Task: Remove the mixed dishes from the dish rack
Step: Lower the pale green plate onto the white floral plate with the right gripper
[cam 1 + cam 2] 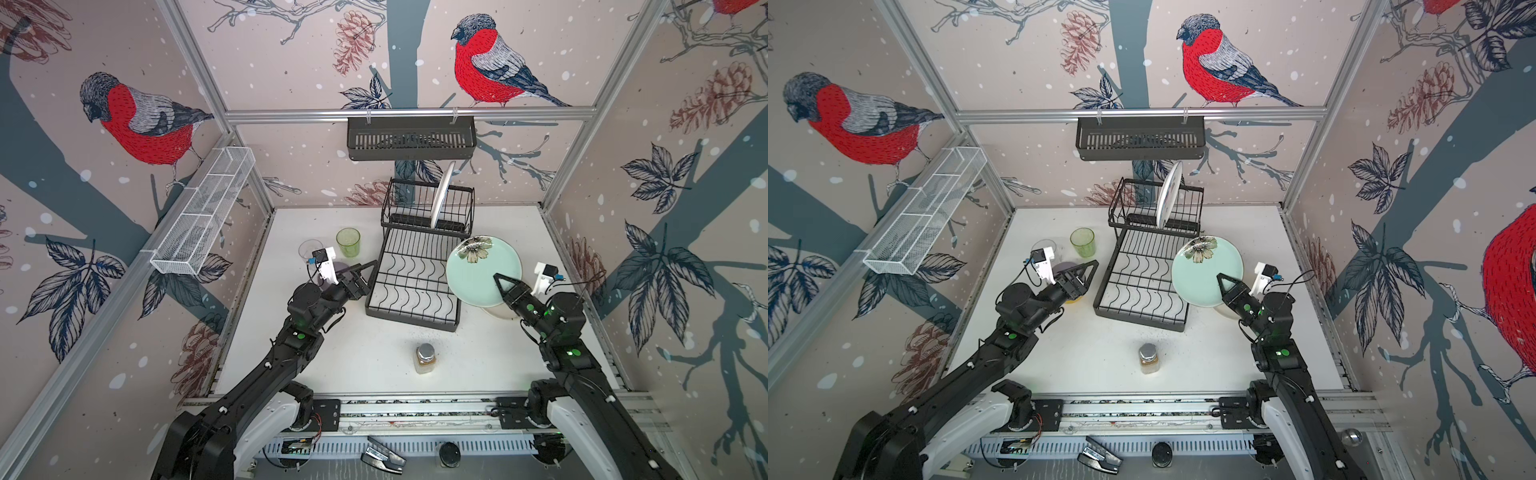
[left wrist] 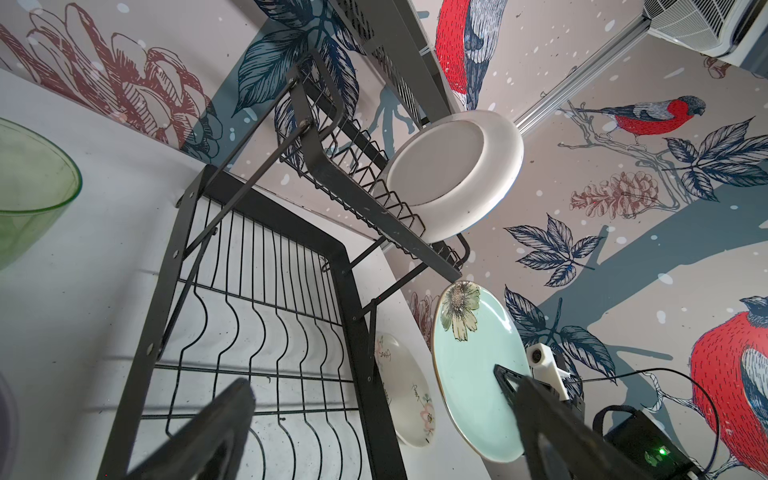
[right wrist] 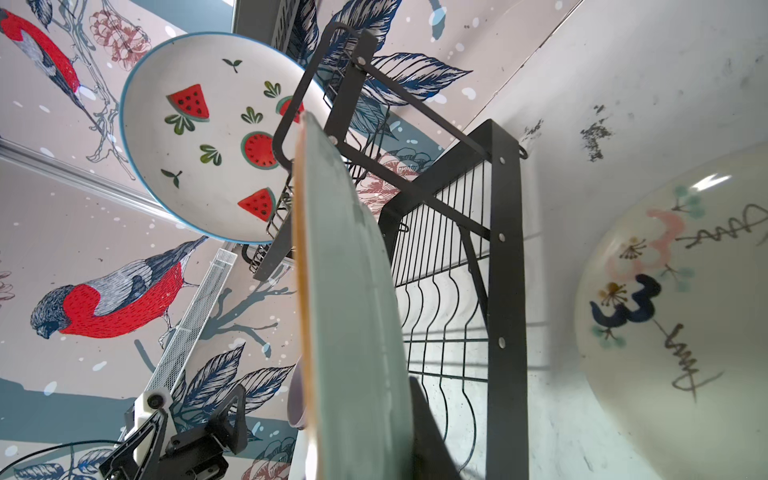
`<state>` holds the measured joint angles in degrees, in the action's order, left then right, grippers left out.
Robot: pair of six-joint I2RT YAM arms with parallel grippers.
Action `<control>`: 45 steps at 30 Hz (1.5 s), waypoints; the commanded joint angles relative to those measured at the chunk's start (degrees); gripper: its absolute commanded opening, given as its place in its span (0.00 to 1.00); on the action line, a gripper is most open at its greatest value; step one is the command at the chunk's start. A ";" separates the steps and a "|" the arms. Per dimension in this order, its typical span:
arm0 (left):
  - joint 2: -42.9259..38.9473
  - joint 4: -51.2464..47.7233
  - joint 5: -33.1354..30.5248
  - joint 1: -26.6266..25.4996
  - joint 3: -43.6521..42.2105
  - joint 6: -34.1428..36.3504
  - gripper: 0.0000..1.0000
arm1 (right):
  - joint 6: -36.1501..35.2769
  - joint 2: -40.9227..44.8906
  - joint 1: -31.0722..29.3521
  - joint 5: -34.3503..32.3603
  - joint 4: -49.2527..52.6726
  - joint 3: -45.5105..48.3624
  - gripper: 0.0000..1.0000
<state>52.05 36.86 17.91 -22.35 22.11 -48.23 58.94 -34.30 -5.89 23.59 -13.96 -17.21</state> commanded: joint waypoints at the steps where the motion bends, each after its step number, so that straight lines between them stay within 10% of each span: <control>1: -0.02 1.80 0.12 0.02 0.10 -0.29 0.97 | 1.48 0.77 1.17 2.05 -5.18 0.16 0.00; 45: 0.26 1.92 0.06 0.02 0.04 -0.38 0.98 | -1.36 -1.82 22.60 7.80 -0.89 7.43 0.00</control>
<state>52.56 36.91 17.91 -22.35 22.09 -48.71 58.28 -35.33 15.97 29.93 -9.15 -9.96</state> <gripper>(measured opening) 0.976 0.179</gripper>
